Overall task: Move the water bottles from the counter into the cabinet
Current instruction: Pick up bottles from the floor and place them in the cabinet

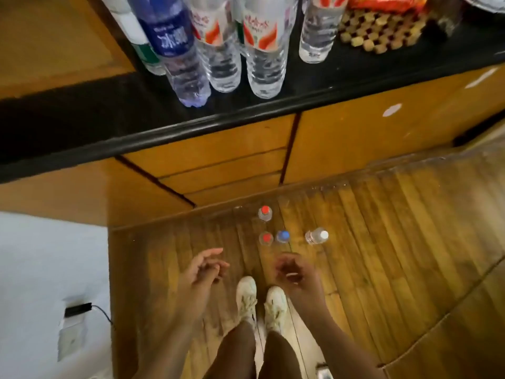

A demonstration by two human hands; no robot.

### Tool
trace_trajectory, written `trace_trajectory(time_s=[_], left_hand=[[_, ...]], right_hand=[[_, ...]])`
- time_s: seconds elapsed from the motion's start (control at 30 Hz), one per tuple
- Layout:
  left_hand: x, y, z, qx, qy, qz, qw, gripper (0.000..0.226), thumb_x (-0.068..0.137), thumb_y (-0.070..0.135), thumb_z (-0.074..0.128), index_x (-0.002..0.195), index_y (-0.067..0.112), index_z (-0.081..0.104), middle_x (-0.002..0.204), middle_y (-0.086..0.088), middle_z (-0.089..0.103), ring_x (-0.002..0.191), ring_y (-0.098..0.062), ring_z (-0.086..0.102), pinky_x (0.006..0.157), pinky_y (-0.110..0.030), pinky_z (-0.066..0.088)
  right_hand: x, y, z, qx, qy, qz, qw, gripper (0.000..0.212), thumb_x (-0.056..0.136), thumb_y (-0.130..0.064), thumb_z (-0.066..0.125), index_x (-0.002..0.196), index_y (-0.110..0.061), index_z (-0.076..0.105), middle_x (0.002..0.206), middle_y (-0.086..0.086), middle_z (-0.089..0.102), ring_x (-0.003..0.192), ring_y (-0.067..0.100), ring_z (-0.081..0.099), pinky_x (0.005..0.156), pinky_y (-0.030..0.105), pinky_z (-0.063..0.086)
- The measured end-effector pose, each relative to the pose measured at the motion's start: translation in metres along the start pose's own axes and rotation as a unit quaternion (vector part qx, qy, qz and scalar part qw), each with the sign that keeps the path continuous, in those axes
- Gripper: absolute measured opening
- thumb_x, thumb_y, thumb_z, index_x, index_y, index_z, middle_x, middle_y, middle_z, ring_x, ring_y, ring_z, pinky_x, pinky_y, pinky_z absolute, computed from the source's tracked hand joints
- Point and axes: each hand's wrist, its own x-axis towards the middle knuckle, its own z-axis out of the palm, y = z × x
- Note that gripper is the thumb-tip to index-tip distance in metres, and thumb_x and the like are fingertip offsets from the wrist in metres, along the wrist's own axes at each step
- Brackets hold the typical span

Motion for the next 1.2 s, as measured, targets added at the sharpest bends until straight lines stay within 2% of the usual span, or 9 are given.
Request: trace_trajectory(time_s=[0.1,0.3,0.43,0.6,0.7,0.87,0.97,1.07,1.2], left_hand=[[0.039,-0.057,0.025,0.027,-0.022,-0.06,0.998,0.035,0.089,-0.003,0.05,0.101,0.028,0.061,0.08,0.008,0.069,0.078,-0.004,0.065,0.064,-0.016,0.05],[0.13,-0.184,0.08,0.089,-0.107,-0.123,0.983,0.039,0.086,0.001,0.057,0.103,0.036,0.055,0.097,0.008,0.063,0.091,-0.009,0.058,0.073,-0.019,0.044],[0.182,-0.26,0.112,0.106,-0.117,-0.136,0.978,0.045,0.081,-0.003,0.06,0.109,0.031,0.05,0.11,0.003,0.058,0.095,-0.004,0.055,0.067,-0.009,0.044],[0.243,-0.342,0.137,0.156,-0.125,-0.116,0.973,0.061,0.078,0.004,0.065,0.129,0.028,0.043,0.134,0.003,0.047,0.123,-0.013,0.045,0.101,-0.034,0.042],[0.273,-0.379,0.149,0.176,-0.145,-0.103,0.968,0.073,0.075,0.006,0.068,0.136,0.031,0.037,0.144,0.004,0.037,0.131,-0.011,0.034,0.107,-0.032,0.034],[0.304,-0.413,0.168,0.147,-0.203,-0.05,0.967,0.087,0.059,0.002,0.078,0.127,0.04,0.039,0.141,-0.003,0.045,0.13,-0.018,0.042,0.108,-0.043,0.037],[0.316,-0.425,0.175,0.163,-0.23,-0.041,0.959,0.092,0.061,0.005,0.081,0.132,0.041,0.036,0.137,0.005,0.049,0.127,-0.011,0.046,0.105,-0.036,0.041],[0.322,-0.43,0.18,0.136,-0.232,-0.053,0.962,0.089,0.061,0.004,0.082,0.13,0.041,0.04,0.128,0.012,0.053,0.121,-0.006,0.05,0.091,-0.014,0.043],[0.326,-0.432,0.183,0.103,-0.233,-0.049,0.966,0.082,0.057,-0.008,0.081,0.123,0.029,0.048,0.116,0.01,0.057,0.115,-0.013,0.054,0.082,-0.007,0.045]], right_hand=[[0.03,0.06,-0.01,-0.005,0.022,0.047,0.999,0.032,0.072,0.015,0.064,0.092,-0.01,0.065,0.083,0.001,0.067,0.073,0.005,0.063,0.069,0.018,0.05],[0.099,0.189,-0.019,-0.008,0.051,0.108,0.993,0.043,0.074,0.012,0.066,0.098,-0.023,0.059,0.088,0.0,0.063,0.079,0.012,0.062,0.067,0.02,0.052],[0.151,0.271,-0.021,-0.037,0.022,0.136,0.99,0.044,0.075,0.005,0.07,0.106,-0.023,0.055,0.092,-0.006,0.058,0.087,0.017,0.058,0.073,0.03,0.052],[0.211,0.359,-0.019,-0.077,0.028,0.145,0.986,0.059,0.072,-0.003,0.075,0.122,-0.021,0.048,0.111,-0.004,0.051,0.1,0.016,0.052,0.074,0.03,0.047],[0.241,0.399,-0.009,-0.146,-0.015,0.117,0.982,0.07,0.07,-0.004,0.076,0.13,-0.022,0.043,0.129,0.0,0.047,0.108,0.012,0.047,0.077,0.023,0.043],[0.276,0.436,0.01,-0.18,-0.046,0.06,0.981,0.084,0.064,-0.001,0.078,0.134,-0.023,0.037,0.137,0.002,0.043,0.124,0.022,0.043,0.096,0.047,0.045],[0.289,0.448,0.017,-0.151,-0.037,0.033,0.987,0.083,0.06,0.003,0.078,0.13,-0.025,0.042,0.131,0.001,0.048,0.121,0.02,0.045,0.095,0.049,0.045],[0.298,0.456,0.021,-0.127,-0.028,0.019,0.991,0.083,0.058,0.005,0.078,0.123,-0.035,0.044,0.127,-0.003,0.052,0.118,0.016,0.048,0.095,0.044,0.046],[0.303,0.456,0.025,-0.109,-0.016,0.025,0.994,0.081,0.056,0.004,0.079,0.106,-0.051,0.046,0.112,-0.015,0.056,0.106,0.011,0.056,0.087,0.041,0.051]])
